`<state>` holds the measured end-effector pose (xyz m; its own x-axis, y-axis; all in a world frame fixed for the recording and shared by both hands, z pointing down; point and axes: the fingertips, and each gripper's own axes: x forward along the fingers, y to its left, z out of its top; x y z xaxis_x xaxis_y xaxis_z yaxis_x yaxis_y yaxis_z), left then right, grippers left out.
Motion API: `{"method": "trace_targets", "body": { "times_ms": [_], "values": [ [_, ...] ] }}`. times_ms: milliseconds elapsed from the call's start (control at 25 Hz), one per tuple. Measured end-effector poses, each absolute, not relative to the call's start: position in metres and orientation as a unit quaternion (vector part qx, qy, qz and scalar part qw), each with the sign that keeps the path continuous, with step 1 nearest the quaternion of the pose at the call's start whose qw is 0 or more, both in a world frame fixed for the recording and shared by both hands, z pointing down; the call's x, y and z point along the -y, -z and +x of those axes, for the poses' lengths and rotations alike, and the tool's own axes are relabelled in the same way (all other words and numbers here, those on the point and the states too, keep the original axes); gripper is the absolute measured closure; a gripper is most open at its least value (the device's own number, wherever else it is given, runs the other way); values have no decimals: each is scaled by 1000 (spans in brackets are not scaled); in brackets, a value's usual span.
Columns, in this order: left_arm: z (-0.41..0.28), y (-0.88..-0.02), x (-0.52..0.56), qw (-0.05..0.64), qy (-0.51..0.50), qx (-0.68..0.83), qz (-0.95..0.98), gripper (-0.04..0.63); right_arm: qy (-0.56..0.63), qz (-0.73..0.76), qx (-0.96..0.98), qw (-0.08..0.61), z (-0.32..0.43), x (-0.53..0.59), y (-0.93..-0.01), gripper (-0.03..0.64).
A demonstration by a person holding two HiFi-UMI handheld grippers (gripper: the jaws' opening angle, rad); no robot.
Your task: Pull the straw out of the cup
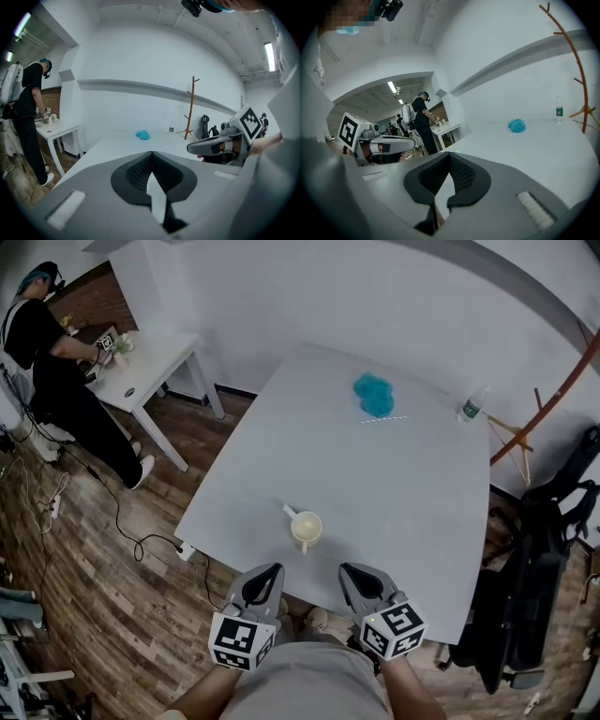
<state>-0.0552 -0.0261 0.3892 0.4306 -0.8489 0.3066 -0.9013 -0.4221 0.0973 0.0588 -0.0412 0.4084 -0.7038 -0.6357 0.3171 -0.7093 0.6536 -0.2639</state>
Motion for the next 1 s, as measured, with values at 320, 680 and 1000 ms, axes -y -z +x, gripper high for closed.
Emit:
{"method": "trace_targets", "body": {
  "times_ms": [320,680,1000],
  "values": [
    [-61,-404,43,134,-124,507,843,575,-196,385,897,98,53,56,-412,611],
    [-64,-420,65,141,-135,492,848,575,-202,391,891,108,47,74,-425,611],
    [-64,-435,82,148,-142,484,851,575,-207,393,888,120,45,84,-438,611]
  ]
}}
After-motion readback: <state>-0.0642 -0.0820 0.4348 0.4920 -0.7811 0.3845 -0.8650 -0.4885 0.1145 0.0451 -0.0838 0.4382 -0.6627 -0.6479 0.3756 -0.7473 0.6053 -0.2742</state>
